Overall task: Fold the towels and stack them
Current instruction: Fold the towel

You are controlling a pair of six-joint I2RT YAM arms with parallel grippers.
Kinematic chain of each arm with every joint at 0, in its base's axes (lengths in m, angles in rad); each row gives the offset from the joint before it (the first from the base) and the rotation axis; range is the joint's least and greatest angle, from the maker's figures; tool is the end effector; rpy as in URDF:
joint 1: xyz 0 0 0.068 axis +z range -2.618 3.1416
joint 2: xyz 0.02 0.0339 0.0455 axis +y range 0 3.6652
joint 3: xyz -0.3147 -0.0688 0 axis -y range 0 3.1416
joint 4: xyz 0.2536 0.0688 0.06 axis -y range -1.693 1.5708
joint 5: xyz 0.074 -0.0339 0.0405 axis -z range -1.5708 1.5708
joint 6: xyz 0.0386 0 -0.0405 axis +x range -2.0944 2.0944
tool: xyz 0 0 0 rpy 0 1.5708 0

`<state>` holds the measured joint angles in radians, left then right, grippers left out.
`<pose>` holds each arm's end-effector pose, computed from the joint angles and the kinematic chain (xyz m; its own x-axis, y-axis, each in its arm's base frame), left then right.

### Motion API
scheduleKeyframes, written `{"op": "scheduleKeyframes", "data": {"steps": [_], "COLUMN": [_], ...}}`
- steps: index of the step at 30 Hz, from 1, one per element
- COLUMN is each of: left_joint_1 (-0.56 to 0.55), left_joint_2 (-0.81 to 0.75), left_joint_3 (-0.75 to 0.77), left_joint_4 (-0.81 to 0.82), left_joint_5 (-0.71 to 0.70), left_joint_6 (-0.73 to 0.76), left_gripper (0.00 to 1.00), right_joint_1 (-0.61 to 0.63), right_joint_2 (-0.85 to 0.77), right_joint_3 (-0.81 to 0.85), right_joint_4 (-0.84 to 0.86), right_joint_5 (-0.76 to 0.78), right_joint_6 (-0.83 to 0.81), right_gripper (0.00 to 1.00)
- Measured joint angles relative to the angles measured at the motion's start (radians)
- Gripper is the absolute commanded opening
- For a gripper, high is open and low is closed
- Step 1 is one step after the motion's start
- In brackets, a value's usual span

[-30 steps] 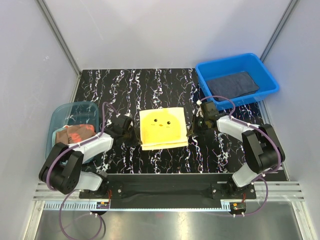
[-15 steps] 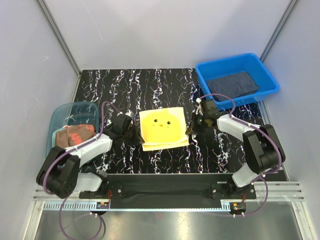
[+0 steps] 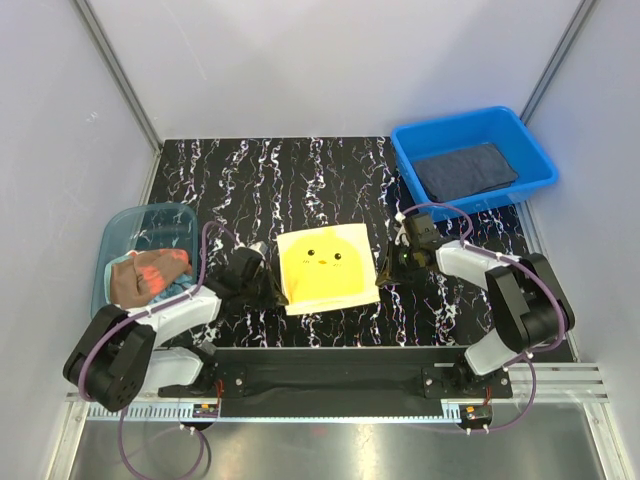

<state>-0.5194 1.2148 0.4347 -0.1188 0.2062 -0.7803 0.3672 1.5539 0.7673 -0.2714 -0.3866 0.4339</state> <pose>0.1718 -0.1073 0.1853 -0.9025 -0.2772 -0.3297 -0.0540 0.8322 -0.5518 0.2655 0.1177 0.1954 -0.9503 0.0517 -0.3070 -0.1164 0.8556 0.5044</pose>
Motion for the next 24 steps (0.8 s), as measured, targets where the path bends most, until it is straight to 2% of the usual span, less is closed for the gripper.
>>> {"op": "scheduleKeyframes", "data": {"steps": [9, 14, 18, 21, 24], "left_joint_1": [-0.003, -0.003, -0.012, -0.020, -0.024], "left_joint_2": [0.005, -0.004, -0.087, -0.153, -0.195], "left_joint_3": [-0.006, 0.138, 0.235, 0.236, 0.163], "left_joint_4": [-0.007, -0.129, -0.186, -0.209, -0.192], "left_joint_5": [-0.002, -0.008, -0.008, -0.007, -0.005], "left_joint_6": [0.001, 0.028, 0.029, 0.028, 0.020], "left_gripper": [0.00, 0.00, 0.00, 0.00, 0.00], "right_joint_1": [0.000, 0.000, 0.000, 0.000, 0.000], "right_joint_2": [0.018, -0.021, -0.109, -0.172, -0.208], "right_joint_3": [-0.012, 0.061, 0.108, 0.104, 0.059], "right_joint_4": [0.015, -0.047, -0.080, -0.104, -0.103], "right_joint_5": [-0.005, -0.027, -0.042, -0.045, -0.042], "right_joint_6": [0.000, 0.000, -0.001, -0.002, -0.004], "right_gripper": [0.00, 0.00, 0.00, 0.00, 0.00]}}
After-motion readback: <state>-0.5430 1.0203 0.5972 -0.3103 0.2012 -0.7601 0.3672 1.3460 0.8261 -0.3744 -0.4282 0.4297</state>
